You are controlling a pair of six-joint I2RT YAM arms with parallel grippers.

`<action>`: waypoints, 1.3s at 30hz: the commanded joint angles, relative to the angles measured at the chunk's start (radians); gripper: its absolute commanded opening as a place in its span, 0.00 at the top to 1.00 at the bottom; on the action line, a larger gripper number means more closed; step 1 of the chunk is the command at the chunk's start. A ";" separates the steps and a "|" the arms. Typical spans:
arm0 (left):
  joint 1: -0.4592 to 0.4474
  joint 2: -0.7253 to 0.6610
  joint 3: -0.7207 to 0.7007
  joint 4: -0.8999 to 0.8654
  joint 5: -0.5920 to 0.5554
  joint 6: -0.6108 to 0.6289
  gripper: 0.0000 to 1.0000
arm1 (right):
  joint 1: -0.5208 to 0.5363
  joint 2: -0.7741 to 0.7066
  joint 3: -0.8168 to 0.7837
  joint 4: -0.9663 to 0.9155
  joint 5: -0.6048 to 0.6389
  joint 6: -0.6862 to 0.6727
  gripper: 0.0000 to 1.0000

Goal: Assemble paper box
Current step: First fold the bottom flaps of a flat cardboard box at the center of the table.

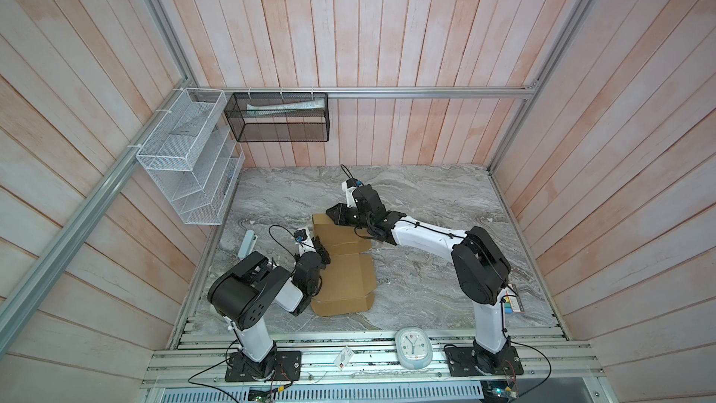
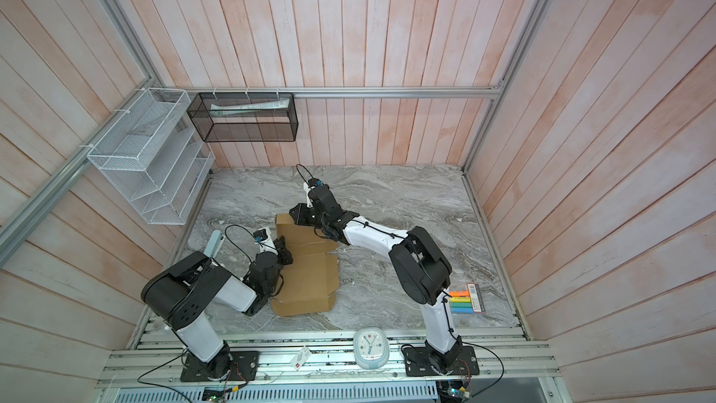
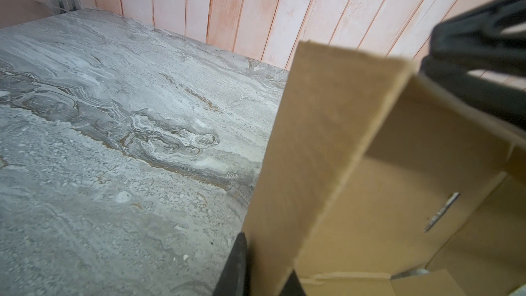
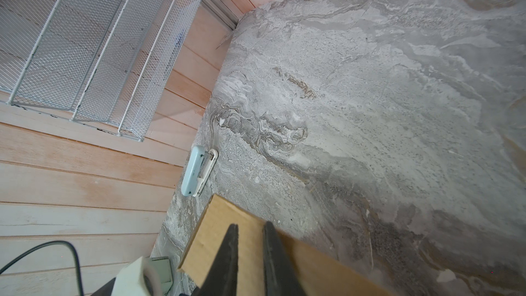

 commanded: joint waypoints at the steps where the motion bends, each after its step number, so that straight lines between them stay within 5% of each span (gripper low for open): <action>1: -0.002 0.034 -0.009 0.004 0.021 -0.028 0.87 | 0.006 0.024 -0.041 -0.154 -0.005 0.008 0.81; 7: -0.002 0.035 -0.011 0.013 0.001 -0.022 1.00 | 0.005 0.022 -0.043 -0.156 -0.004 0.011 0.81; 13: -0.002 0.017 -0.017 0.022 0.012 -0.015 1.00 | 0.006 -0.001 -0.042 -0.157 0.017 0.016 0.80; 30: -0.011 -0.143 -0.046 -0.077 0.035 0.003 1.00 | -0.051 -0.114 0.005 -0.219 0.057 -0.080 0.54; 39: -0.013 -0.187 -0.035 -0.127 0.036 -0.004 1.00 | -0.069 -0.236 -0.046 -0.296 0.118 -0.141 0.50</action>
